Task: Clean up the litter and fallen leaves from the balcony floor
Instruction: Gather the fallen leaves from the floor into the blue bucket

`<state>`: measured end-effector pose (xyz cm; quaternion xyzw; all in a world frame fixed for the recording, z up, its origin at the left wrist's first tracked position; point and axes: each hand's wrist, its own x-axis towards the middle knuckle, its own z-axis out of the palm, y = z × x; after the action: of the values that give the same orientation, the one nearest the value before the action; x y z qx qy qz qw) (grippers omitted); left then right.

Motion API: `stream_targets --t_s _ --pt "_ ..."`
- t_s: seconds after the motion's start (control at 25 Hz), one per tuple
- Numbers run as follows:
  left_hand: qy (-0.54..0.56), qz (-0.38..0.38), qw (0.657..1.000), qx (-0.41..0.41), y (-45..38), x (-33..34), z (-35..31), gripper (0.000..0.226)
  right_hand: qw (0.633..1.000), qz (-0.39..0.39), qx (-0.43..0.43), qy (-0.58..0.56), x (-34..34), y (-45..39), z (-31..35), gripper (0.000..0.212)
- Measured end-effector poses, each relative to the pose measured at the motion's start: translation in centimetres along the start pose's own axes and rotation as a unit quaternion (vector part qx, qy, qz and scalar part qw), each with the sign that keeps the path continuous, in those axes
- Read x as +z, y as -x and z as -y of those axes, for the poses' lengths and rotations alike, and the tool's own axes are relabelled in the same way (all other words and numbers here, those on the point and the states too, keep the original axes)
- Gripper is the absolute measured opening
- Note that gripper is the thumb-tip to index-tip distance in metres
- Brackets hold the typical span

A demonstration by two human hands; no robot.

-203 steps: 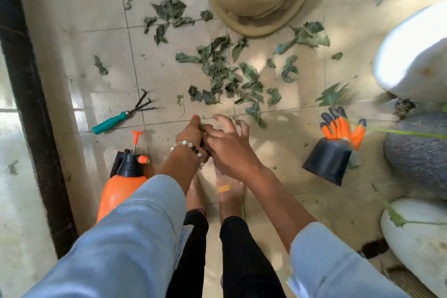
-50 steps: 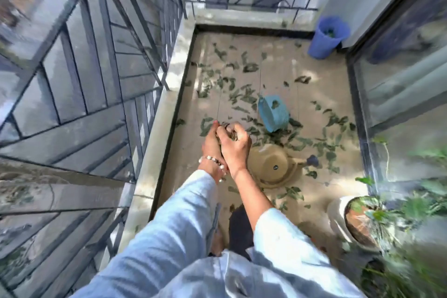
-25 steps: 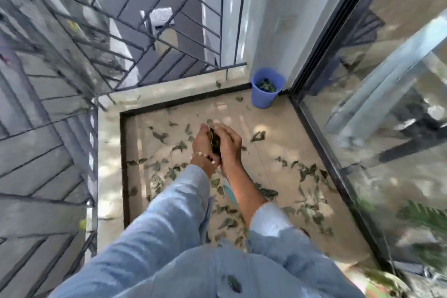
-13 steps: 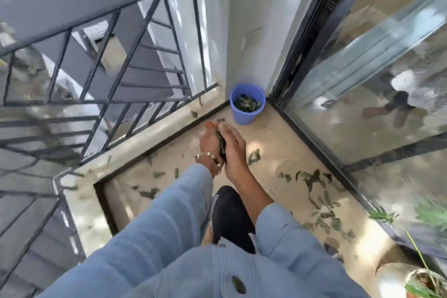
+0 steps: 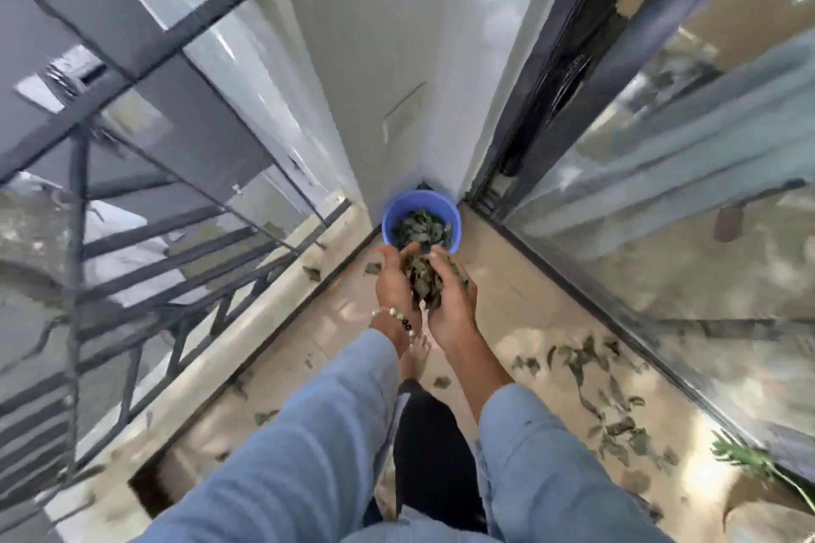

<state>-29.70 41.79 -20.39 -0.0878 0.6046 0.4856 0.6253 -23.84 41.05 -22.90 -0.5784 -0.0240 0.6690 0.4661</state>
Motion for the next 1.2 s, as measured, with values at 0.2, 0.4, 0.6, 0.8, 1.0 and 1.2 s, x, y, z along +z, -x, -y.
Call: stream_targets --t_s 0.2,0.4,0.6,0.8,1.0,1.2 --pt "-0.041 -0.022 0.998 -0.043 -11.7 4.4 -0.8 0.044 0.999 -0.033 0.03 -0.01 2.3 -12.1 0.4 0.025" --pt "-0.054 -0.008 0.994 -0.09 -26.7 5.3 0.6 0.069 0.996 -0.052 0.07 -0.026 2.5 -26.1 -3.7 0.031" --pt "-0.185 -0.052 0.977 -0.091 -33.9 5.0 0.9 0.068 0.984 -0.122 0.12 0.044 -0.5 -35.3 -7.8 0.048" --pt "-0.274 -0.045 0.957 -0.086 -32.5 2.4 -0.3 0.056 0.958 -0.247 0.136 0.057 -2.1 -30.7 -8.2 0.051" --pt "-0.477 0.038 0.878 -0.006 -24.6 0.8 -2.9 0.015 0.949 -0.254 0.072 0.174 -2.0 -20.0 -5.3 0.048" --pt "-0.755 0.156 0.627 0.116 -13.8 1.3 -4.3 0.023 0.918 -0.23 -0.007 0.323 -2.6 -7.2 -1.9 0.035"
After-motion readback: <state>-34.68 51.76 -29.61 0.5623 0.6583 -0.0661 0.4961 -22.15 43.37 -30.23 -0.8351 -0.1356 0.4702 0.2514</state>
